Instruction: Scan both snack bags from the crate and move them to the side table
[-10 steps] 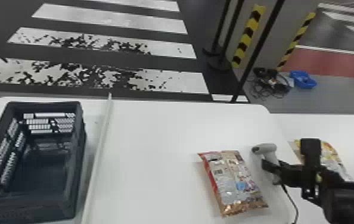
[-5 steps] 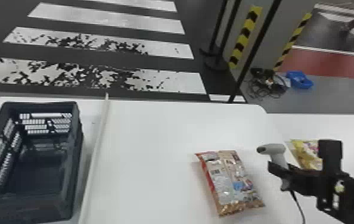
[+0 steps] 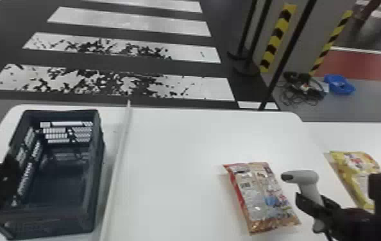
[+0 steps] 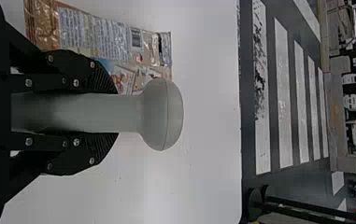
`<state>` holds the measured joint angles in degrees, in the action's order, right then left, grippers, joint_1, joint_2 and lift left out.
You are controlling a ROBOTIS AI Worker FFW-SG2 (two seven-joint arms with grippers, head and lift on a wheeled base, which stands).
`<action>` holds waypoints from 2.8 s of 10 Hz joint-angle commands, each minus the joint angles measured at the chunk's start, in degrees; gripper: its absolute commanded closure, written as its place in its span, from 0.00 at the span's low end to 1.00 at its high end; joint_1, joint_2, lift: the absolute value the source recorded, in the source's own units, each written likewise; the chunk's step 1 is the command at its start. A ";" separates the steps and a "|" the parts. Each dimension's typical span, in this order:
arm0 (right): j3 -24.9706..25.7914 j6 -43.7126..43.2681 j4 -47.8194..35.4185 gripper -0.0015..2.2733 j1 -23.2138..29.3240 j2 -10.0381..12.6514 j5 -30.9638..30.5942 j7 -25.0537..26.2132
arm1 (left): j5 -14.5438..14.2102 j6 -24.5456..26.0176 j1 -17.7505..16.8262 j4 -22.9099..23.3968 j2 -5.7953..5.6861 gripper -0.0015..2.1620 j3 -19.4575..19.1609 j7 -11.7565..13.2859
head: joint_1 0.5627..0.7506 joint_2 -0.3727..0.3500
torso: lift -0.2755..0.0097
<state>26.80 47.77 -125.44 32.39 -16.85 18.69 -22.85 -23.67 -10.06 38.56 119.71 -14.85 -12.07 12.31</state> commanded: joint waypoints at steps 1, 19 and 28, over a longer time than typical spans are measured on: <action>-2.46 -1.05 -3.24 0.99 2.42 2.00 -0.05 0.00 | -0.06 0.00 -0.33 -0.36 -0.01 0.05 0.02 -0.01 | 0.70 0.34 | 0.63; -2.89 -8.43 24.36 0.99 -18.33 -5.21 -1.11 -0.26 | -0.41 -0.35 0.20 -0.53 0.87 0.05 -0.06 1.75 | 0.70 0.31 | 0.63; -12.12 -27.77 56.53 0.99 -33.44 -7.84 -1.55 -3.51 | 0.47 -1.58 0.99 -0.27 1.31 0.05 -0.24 1.49 | 0.70 0.24 | 0.63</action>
<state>14.69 20.50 -69.59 -1.16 -24.71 17.29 -26.39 -23.19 -11.63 39.55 119.42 -13.53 -12.38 13.79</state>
